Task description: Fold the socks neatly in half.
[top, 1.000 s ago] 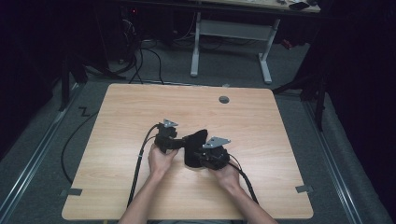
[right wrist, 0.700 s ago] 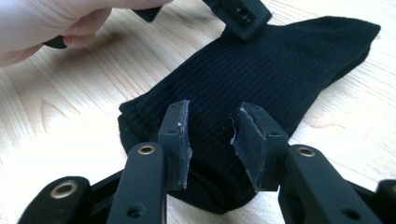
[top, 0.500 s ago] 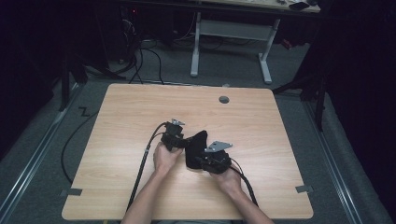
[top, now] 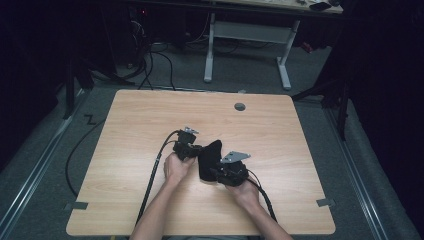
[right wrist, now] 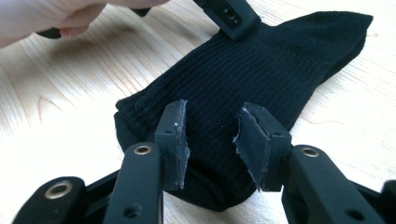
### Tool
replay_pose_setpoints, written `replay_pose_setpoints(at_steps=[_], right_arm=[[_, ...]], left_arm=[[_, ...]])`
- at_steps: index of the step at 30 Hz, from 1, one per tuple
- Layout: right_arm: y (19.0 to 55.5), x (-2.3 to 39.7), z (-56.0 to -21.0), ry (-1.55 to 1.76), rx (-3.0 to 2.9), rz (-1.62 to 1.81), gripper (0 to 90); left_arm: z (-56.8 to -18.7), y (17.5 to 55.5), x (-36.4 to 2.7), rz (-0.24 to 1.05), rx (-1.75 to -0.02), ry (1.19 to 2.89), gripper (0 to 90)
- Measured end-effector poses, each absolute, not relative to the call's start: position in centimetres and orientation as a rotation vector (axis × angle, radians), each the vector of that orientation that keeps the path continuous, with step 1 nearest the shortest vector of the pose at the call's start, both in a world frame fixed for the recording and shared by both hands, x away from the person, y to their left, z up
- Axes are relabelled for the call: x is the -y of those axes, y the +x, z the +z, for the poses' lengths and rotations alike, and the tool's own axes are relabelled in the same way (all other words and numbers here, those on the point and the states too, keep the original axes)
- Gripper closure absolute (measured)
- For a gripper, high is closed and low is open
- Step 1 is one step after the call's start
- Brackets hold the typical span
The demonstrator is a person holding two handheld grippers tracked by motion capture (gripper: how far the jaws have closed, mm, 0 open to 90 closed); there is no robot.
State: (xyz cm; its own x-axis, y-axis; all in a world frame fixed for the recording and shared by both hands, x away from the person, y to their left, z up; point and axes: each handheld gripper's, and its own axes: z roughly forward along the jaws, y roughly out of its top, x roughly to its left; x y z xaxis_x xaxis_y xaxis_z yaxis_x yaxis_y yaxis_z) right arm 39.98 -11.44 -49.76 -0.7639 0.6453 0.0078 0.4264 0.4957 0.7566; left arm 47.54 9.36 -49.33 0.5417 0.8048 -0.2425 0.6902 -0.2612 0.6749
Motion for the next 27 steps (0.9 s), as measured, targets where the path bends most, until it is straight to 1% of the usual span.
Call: replay_pose_setpoints(at_steps=[2, 3, 7, 14, 17, 21, 25, 27], right_arm=[[39.9, 11.4, -49.7, 0.913, -2.470, 1.120, 60.8], [39.9, 11.4, -49.6, 0.917, -2.471, 1.120, 60.5], [40.2, 11.7, -49.2, 0.960, -2.483, 1.116, 58.1], [39.7, 11.6, -47.4, 0.989, -2.398, 1.256, 60.0], [39.8, 10.9, -48.0, 0.988, -2.442, 1.221, 59.7], [39.6, 9.9, -49.3, 1.015, -2.493, 1.114, 58.9], [40.0, 9.5, -49.4, 1.023, -2.484, 1.080, 58.5], [40.7, 9.4, -49.5, 1.010, -2.466, 1.063, 58.9]], left_arm=[[-49.5, 47.8, -10.1, 0.127, -1.218, 1.981, 83.0], [-49.5, 47.8, -10.2, 0.119, -1.216, 1.978, 83.6], [-48.8, 47.3, -9.9, 0.168, -1.163, 1.996, 84.5], [-47.9, 46.5, -9.5, 0.167, -1.105, 1.969, 84.8], [-47.4, 46.0, -9.3, 0.179, -1.079, 1.961, 84.7], [-47.1, 45.8, -9.4, 0.158, -1.056, 1.943, 84.8], [-46.4, 45.5, -9.7, 0.127, -1.017, 1.899, 84.9], [-45.7, 44.9, -9.7, 0.137, -0.978, 1.905, 85.0]])
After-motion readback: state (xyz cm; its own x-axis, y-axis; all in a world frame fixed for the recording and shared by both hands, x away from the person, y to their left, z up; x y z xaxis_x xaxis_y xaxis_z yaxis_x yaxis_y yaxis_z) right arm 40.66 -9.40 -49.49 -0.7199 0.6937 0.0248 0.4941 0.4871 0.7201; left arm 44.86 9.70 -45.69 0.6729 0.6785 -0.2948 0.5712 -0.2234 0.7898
